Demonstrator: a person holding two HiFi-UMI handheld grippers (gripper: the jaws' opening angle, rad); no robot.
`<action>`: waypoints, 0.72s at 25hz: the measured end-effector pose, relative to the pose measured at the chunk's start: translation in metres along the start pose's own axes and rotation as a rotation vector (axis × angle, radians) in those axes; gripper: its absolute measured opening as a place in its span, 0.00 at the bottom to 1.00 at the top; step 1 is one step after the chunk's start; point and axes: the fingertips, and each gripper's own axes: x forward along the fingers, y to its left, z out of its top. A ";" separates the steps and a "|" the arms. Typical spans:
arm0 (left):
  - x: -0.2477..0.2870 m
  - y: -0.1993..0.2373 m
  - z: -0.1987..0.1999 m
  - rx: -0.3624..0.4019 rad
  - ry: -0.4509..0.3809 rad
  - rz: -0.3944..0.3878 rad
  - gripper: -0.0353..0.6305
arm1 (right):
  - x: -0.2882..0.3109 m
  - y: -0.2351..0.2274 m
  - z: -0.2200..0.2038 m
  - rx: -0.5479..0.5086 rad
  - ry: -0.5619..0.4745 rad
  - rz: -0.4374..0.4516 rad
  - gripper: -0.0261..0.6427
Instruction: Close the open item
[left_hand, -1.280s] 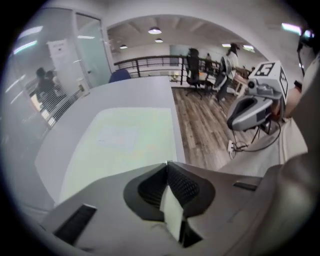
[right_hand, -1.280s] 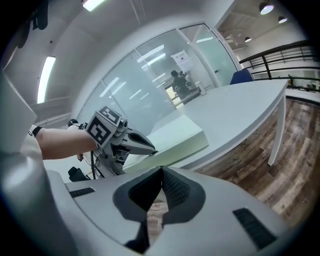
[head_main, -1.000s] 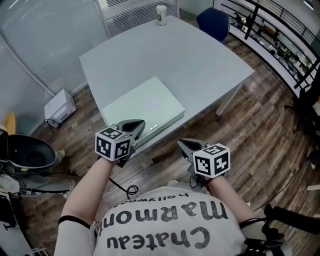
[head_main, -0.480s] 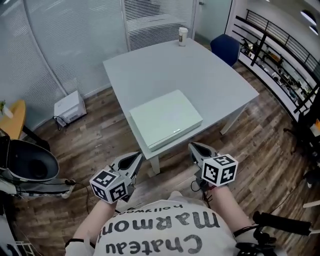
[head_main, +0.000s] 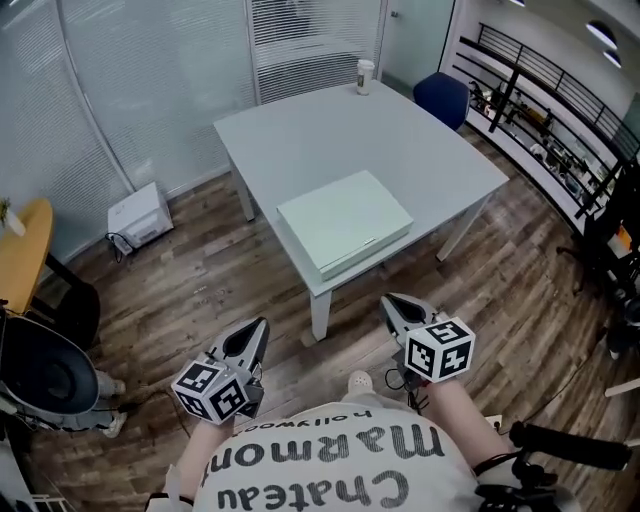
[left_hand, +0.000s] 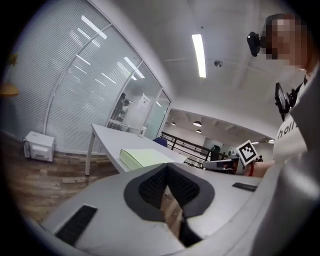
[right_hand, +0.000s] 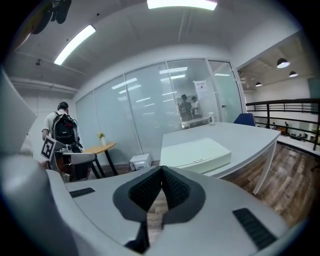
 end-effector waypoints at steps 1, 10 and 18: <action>-0.006 0.001 -0.001 -0.004 -0.004 -0.002 0.05 | -0.003 0.005 -0.004 0.001 0.003 -0.008 0.04; -0.044 -0.008 -0.014 0.032 0.014 -0.036 0.05 | -0.019 0.039 -0.034 -0.005 0.034 -0.043 0.04; -0.060 -0.003 -0.019 0.028 0.016 -0.037 0.05 | -0.023 0.055 -0.040 -0.027 0.041 -0.059 0.04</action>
